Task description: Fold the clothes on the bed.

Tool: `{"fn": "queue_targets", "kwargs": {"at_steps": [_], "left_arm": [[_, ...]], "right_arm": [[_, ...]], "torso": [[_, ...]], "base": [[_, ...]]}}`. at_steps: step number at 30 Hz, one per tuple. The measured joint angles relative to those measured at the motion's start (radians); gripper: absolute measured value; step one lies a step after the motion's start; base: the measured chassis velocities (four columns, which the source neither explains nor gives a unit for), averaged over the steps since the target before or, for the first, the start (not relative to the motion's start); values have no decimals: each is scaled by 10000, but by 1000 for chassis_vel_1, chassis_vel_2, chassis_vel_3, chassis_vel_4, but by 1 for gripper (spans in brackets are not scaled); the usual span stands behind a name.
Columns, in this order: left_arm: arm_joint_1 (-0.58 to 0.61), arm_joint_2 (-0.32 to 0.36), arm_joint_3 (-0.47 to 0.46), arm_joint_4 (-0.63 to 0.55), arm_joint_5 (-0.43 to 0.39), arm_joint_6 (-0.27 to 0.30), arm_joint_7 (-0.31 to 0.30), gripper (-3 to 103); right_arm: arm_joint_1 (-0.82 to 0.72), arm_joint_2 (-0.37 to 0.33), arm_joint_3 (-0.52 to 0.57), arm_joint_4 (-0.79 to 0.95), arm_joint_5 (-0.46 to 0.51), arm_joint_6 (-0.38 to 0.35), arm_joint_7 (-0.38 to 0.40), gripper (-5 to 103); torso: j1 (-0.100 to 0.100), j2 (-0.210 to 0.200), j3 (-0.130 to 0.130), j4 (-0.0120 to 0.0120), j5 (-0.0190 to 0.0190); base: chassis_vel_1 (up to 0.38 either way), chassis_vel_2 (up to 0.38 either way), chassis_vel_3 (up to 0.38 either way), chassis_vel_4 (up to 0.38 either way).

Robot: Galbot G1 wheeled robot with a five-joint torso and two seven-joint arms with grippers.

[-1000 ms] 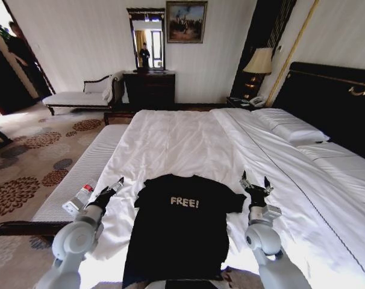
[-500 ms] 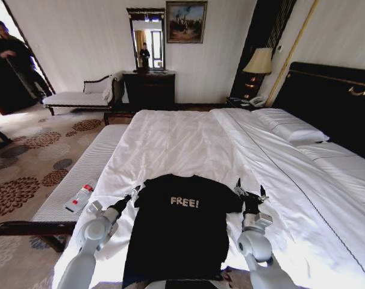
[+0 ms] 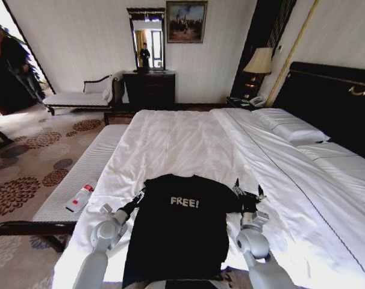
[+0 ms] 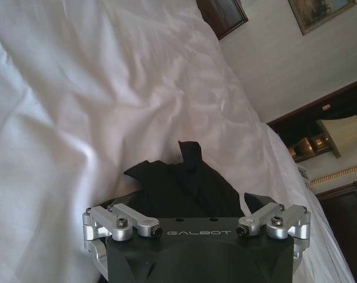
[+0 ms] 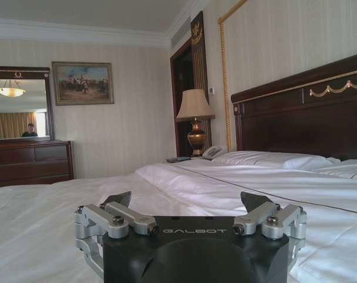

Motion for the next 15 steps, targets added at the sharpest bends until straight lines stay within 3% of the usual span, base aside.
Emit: {"fn": "queue_targets", "kwargs": {"at_steps": [15], "left_arm": [[-354, -273, -205, 708, 464, -357, -32, 103]], "right_arm": [[187, -111, -250, -265, -107, 51, -10, 100]], "torso": [[0, 0, 0, 2, -1]], "base": [[0, 0, 0, 0]]}}
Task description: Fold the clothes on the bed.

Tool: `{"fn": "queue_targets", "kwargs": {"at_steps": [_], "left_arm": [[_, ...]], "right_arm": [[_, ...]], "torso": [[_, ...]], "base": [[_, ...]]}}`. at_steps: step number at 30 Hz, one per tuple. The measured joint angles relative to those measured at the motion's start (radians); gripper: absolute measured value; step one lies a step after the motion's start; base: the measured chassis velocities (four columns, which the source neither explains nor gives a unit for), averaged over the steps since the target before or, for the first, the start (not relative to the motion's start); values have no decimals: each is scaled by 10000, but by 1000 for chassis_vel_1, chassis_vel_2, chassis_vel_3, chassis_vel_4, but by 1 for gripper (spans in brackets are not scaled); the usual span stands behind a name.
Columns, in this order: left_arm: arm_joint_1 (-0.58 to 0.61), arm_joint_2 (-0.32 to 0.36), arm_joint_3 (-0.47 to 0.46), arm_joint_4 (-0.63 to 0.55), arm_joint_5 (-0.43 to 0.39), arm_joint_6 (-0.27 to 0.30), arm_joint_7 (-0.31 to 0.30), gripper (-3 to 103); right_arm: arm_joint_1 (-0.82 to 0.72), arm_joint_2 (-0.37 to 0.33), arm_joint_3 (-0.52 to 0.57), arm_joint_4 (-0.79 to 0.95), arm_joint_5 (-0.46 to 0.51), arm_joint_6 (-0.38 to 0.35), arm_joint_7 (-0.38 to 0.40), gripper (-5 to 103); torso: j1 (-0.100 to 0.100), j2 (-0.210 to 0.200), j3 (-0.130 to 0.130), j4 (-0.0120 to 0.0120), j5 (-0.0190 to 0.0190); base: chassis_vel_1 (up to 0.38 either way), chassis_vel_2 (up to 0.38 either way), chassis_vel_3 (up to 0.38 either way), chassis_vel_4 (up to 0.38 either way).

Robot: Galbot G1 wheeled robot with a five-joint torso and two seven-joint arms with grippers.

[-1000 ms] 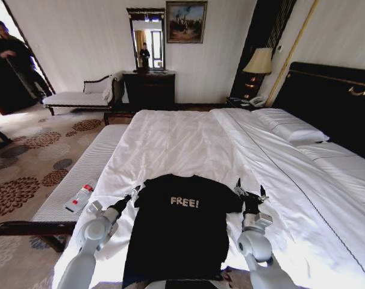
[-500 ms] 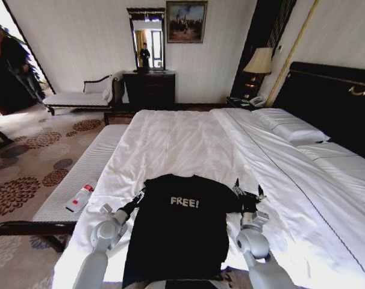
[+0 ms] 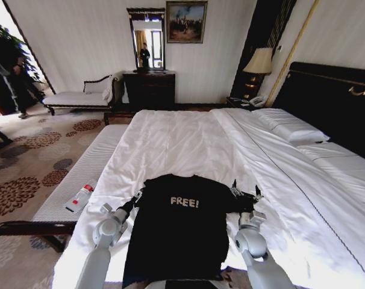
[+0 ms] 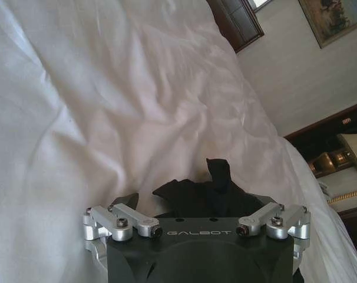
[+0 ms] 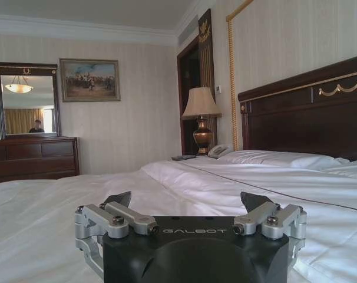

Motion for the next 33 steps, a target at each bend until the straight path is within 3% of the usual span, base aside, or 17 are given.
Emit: {"fn": "queue_targets", "kwargs": {"at_steps": [3, 6, 8, 12, 14, 15, 16, 18, 20, 21, 24, 27, 33], "left_arm": [[-90, -14, 17, 121, 178, -146, -15, 100], [-146, -12, 17, 146, 283, -231, -21, 84], [-147, -7, 17, 146, 309, -248, 0, 84], [-110, -18, 20, 204, 490, -347, 132, 62], [-93, -31, 33, 210, 536, -359, 147, 62], [-75, -56, 52, 211, 595, -367, 167, 52], [-70, -67, 62, 211, 618, -368, 170, 52], [-64, -80, 82, 211, 661, -369, 172, 41], [-65, -81, 87, 212, 676, -369, 171, 41], [-70, -83, 102, 228, 724, -370, 171, 30], [-85, -92, 111, 256, 761, -369, 171, 24], [-94, -146, 104, 288, 813, -374, 171, 8], [-86, -189, -128, 275, 841, -430, 194, 0]], "right_arm": [[1, 11, -16, -34, -51, -1, -5, 100], [-9, 35, -45, -73, -139, -2, -7, 100], [-13, 41, -54, -73, -159, -2, -9, 100], [-41, 86, -20, -76, -177, 12, -11, 100], [-59, 93, -11, -85, -181, 32, -11, 100], [-90, 99, -3, -103, -191, 57, -12, 100], [-97, 102, -1, -116, -197, 69, -14, 100], [-82, 107, -8, -157, -212, 86, -17, 100], [-66, 109, -18, -168, -216, 87, -18, 100], [-27, 111, -39, -182, -219, 87, -20, 100], [2, 107, -56, -191, -219, 87, -22, 100], [32, 87, -59, -242, -219, 87, -24, 100], [29, 86, -68, -327, -230, 137, -25, 100]], "torso": [[0, 0, 0, 0, -1], [0, 0, 0, -1, 0], [0, 0, 0, 0, 0], [0, 1, 0, 0, 0], [0, 1, 0, 0, 0], [0, 0, 0, 0, 0], [-1, 1, 0, -1, 0], [0, 0, 0, -1, 0], [0, 0, 0, -1, 0], [-1, 0, 0, 0, 0], [0, 0, 0, 0, 0], [0, 0, 0, 0, 0], [0, 0, 0, -1, 0]], "base": [[0, 0, 0, 0], [0, 0, 0, 0], [0, 0, 0, 0], [0, 0, 0, 0], [0, 0, 0, 0], [0, 0, 0, 0], [0, 0, 0, 0], [0, 0, 0, 0], [0, 0, 0, 0], [0, 0, 0, 0], [0, 0, 0, 0], [0, 0, 0, 0], [0, 0, 0, 0]]}}
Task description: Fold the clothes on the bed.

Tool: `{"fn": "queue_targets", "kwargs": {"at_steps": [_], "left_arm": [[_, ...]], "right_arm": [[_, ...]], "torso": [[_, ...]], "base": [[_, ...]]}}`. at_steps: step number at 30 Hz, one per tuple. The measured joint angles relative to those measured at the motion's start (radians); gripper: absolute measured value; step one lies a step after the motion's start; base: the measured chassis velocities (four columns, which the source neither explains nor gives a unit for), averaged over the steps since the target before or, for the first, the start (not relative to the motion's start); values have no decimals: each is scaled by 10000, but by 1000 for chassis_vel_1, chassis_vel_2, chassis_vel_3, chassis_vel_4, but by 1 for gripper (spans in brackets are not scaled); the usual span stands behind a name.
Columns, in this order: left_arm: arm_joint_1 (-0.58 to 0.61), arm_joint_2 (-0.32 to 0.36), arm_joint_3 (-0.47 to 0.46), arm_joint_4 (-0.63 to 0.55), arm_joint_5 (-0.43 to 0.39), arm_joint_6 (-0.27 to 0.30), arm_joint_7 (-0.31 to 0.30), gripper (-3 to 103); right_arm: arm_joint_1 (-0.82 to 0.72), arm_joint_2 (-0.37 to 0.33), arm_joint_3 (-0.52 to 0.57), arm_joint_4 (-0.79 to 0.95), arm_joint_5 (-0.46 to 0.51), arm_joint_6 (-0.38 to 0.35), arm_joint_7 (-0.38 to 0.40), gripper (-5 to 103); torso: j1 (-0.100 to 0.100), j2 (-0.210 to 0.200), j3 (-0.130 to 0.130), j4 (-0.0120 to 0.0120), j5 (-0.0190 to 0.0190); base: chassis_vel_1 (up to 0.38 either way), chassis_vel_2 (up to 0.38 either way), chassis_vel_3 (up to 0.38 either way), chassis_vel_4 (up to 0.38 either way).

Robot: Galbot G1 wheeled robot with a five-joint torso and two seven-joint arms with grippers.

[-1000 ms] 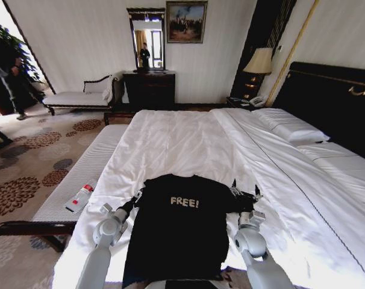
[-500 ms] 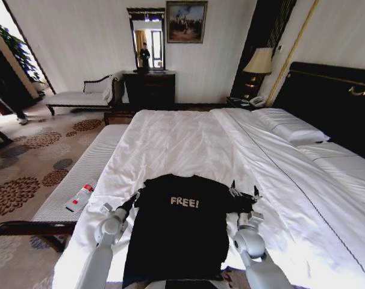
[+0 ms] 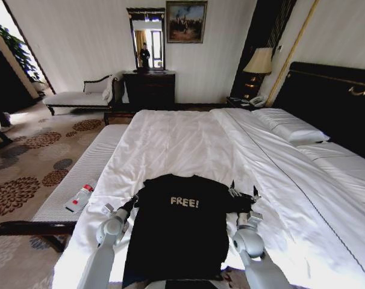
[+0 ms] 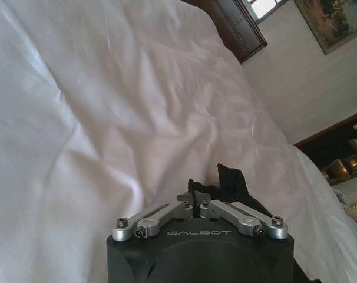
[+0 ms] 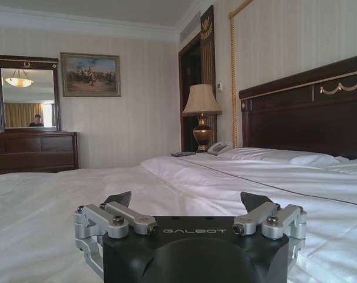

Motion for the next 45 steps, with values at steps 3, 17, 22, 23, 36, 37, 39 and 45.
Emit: {"fn": "queue_targets", "kwargs": {"at_steps": [3, 17, 22, 23, 36, 37, 39, 45], "left_arm": [[3, 146, -191, -27, -18, -59, 12, 0], [-356, 1253, -699, 52, -489, -169, -74, 0], [-625, 1361, -608, 531, -292, -194, -102, 0], [-648, 1403, -591, 622, -234, -201, -122, 0], [-262, 1373, -929, 124, 110, -249, -773, 17], [-174, 1392, -1028, -86, 100, -249, -867, 23], [41, 1446, -1228, -548, 84, -237, -1015, 28], [1144, 1492, -2215, -3255, -352, -186, -1533, 49]], "right_arm": [[1, 0, -5, -4, -2, 17, -1, 100], [-23, -9, -18, 20, -1, 46, 0, 100], [-105, -47, 42, 119, 5, 48, 4, 100], [-129, -60, 63, 143, 11, 48, 4, 100], [-296, 26, 114, 270, -1, 55, 27, 100], [-344, 35, 141, 288, 7, 71, 35, 100], [-446, 52, 192, 340, 60, 112, 55, 100], [-897, 58, 244, 883, 2159, 89, 144, 100]], "torso": [[0, 0, 0, 0, -1], [0, 0, 0, 1, 0], [0, 0, 0, -1, 0], [0, 0, 0, -1, -1], [1, 0, 0, 2, 0], [1, 0, 0, 2, -1], [1, 0, -1, 0, 1], [0, 0, -2, 0, 0]], "base": [[0, 0, 0, 0], [0, 0, 0, 0], [0, 0, 0, 0], [0, 0, 0, 0], [0, 0, 0, 0], [0, 0, 0, 0], [0, 0, 0, 0], [0, 0, 0, 0]]}}
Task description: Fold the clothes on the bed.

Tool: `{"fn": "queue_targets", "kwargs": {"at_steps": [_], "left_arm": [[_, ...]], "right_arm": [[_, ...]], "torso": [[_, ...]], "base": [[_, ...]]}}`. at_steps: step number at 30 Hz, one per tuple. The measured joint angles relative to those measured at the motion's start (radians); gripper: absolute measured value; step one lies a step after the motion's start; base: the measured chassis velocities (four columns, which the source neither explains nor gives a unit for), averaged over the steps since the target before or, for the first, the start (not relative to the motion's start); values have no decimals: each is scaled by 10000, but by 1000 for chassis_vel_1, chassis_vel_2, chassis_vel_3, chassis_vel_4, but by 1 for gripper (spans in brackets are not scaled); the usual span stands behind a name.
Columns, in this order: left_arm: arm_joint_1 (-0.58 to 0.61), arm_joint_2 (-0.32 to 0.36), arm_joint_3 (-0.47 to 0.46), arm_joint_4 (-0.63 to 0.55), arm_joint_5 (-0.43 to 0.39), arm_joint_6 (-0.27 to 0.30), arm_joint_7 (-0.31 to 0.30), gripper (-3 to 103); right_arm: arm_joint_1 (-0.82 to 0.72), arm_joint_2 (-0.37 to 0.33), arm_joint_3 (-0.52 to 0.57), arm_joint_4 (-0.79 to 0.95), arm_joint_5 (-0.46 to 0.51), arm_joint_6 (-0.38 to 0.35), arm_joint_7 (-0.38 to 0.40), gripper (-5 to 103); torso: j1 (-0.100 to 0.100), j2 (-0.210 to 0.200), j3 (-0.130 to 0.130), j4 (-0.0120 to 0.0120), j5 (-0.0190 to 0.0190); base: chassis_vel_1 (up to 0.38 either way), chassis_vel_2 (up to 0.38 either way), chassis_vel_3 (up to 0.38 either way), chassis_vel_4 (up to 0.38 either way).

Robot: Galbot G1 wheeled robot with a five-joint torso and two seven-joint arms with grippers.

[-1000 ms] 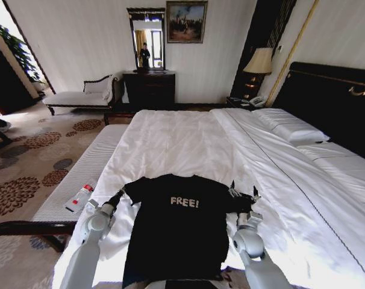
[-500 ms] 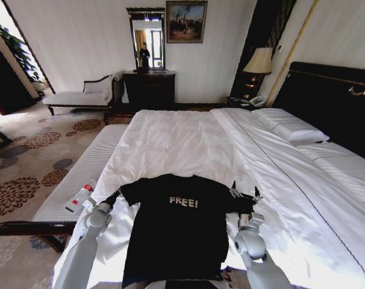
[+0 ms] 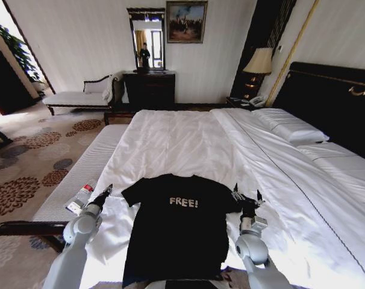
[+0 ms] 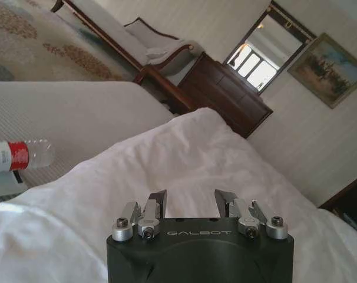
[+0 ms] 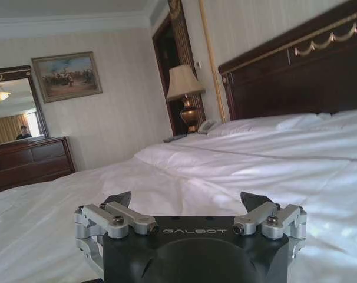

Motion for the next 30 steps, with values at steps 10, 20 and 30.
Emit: {"fn": "queue_targets", "kwargs": {"at_steps": [10, 20, 30], "left_arm": [[1971, -517, -1497, -4516, 25, 355, -118, 82], [3530, -1195, -2215, -3281, 3452, -874, 1314, 100], [3959, -1501, -2239, -3108, 3483, -1162, 1540, 100]], "right_arm": [[-509, 129, 344, 479, 4474, 199, -967, 100], [67, 213, 704, -249, 7346, 338, -1958, 100], [467, 200, 1001, -1454, 7004, 433, -2090, 100]], "torso": [[-1, 1, -1, 0, 3], [-1, 1, 1, 2, 1], [0, 1, 1, 0, 1]], "base": [[0, 0, 0, 0], [0, 0, 0, 0], [0, 0, 0, 0]]}}
